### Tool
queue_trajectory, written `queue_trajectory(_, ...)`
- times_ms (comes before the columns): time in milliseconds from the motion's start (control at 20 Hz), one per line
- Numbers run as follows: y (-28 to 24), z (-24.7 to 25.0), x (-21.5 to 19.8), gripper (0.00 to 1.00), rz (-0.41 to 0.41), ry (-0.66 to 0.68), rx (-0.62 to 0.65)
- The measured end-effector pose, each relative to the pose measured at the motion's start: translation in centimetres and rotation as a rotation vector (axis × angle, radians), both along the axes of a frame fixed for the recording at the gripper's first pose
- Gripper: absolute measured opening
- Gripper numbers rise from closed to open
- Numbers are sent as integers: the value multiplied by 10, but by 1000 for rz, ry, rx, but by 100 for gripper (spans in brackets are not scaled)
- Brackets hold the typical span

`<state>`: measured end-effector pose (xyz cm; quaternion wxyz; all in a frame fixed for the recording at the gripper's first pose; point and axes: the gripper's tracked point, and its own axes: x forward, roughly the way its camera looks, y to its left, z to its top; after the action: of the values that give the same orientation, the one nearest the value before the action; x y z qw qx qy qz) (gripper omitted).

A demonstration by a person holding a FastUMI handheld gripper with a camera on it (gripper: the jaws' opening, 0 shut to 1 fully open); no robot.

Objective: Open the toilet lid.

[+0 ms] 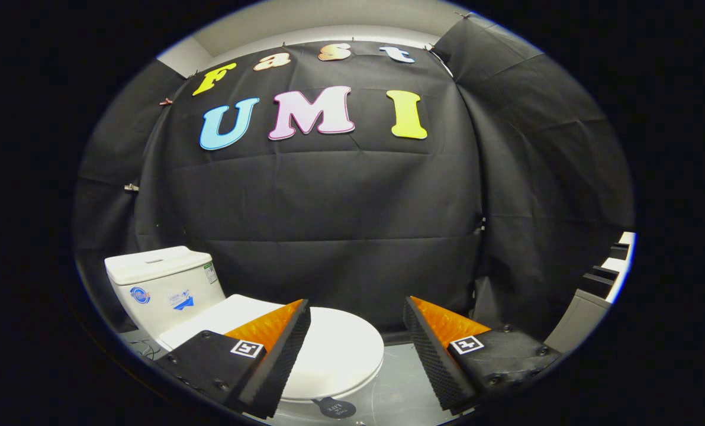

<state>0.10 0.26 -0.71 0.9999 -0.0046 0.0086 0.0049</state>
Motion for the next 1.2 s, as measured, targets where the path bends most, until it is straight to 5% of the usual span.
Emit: queue_trajectory(1200,-6,-19,2,98,-2,58,-1)
